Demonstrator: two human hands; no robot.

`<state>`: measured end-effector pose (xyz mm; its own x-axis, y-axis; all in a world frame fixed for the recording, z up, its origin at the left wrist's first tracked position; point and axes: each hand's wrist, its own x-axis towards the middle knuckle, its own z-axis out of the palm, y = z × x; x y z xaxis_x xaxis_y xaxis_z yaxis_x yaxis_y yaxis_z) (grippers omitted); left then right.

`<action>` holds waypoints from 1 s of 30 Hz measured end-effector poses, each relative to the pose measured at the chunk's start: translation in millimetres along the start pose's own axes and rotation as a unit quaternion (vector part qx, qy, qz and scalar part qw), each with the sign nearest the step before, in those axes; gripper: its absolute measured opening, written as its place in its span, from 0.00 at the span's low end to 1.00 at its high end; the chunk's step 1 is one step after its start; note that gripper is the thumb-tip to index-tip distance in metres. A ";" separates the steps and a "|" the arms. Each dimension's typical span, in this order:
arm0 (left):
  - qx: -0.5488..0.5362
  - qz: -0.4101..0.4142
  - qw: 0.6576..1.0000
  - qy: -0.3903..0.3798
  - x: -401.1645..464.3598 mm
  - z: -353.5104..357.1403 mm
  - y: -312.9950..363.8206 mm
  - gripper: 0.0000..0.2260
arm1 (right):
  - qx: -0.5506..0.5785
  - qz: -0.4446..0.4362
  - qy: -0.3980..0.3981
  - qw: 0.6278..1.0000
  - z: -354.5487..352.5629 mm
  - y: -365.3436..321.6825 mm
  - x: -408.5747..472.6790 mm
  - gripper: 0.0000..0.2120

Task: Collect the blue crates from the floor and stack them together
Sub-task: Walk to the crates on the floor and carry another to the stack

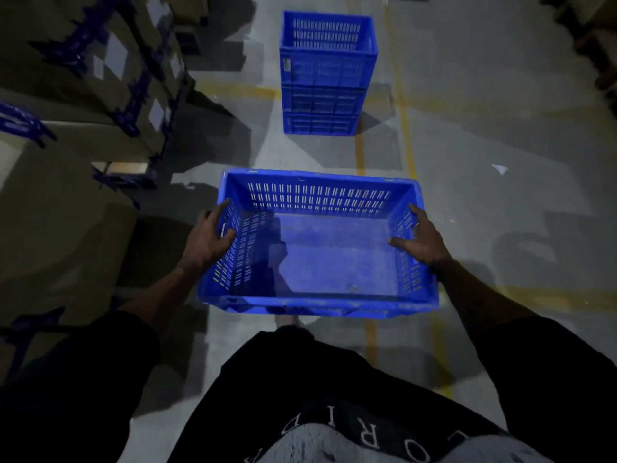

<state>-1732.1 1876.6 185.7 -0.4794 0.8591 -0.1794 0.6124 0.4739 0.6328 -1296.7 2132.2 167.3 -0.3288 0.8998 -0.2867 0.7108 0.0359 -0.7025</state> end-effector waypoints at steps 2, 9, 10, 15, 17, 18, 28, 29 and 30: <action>0.002 0.016 1.000 -0.010 48.9 -14.2 8.6 0.33 | 0.001 0.002 0.001 1.000 -2.6 -16.6 45.1 0.50; 0.011 0.024 0.999 -0.020 207.3 -47.2 28.8 0.36 | 0.025 0.011 0.009 1.000 -15.4 -56.2 186.2 0.50; 0.010 0.025 0.999 -0.020 228.8 -49.2 33.4 0.36 | 0.025 0.008 0.008 1.000 -19.2 -61.2 208.3 0.50; -0.010 0.021 1.000 -0.018 338.0 -43.5 56.2 0.36 | 0.020 -0.003 -0.004 1.000 -41.1 -78.9 328.9 0.50; -0.008 0.016 1.000 -0.015 383.7 -37.9 67.8 0.36 | 0.022 -0.006 -0.002 1.000 -50.2 -87.2 380.4 0.50; -0.004 0.011 1.000 -0.011 405.4 -35.2 74.1 0.36 | 0.020 -0.007 -0.001 1.000 -55.4 -91.1 404.1 0.50; 0.005 -0.005 1.000 0.014 602.6 -39.7 153.4 0.39 | 0.017 -0.026 -0.015 0.999 -121.5 -139.5 603.4 0.48; 0.003 0.000 1.000 0.018 618.6 -41.1 159.1 0.39 | 0.018 -0.031 -0.015 0.999 -126.1 -144.9 620.7 0.48; 0.000 0.006 1.000 0.022 635.7 -42.7 163.7 0.39 | 0.020 -0.035 -0.013 0.999 -130.9 -150.8 638.4 0.49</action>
<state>-1963.5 2492.0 207.4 -0.4996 0.8551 -0.1389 0.6181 0.4642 0.6345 -1532.4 2758.1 175.5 -0.3924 0.8845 -0.2524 0.6608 0.0802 -0.7463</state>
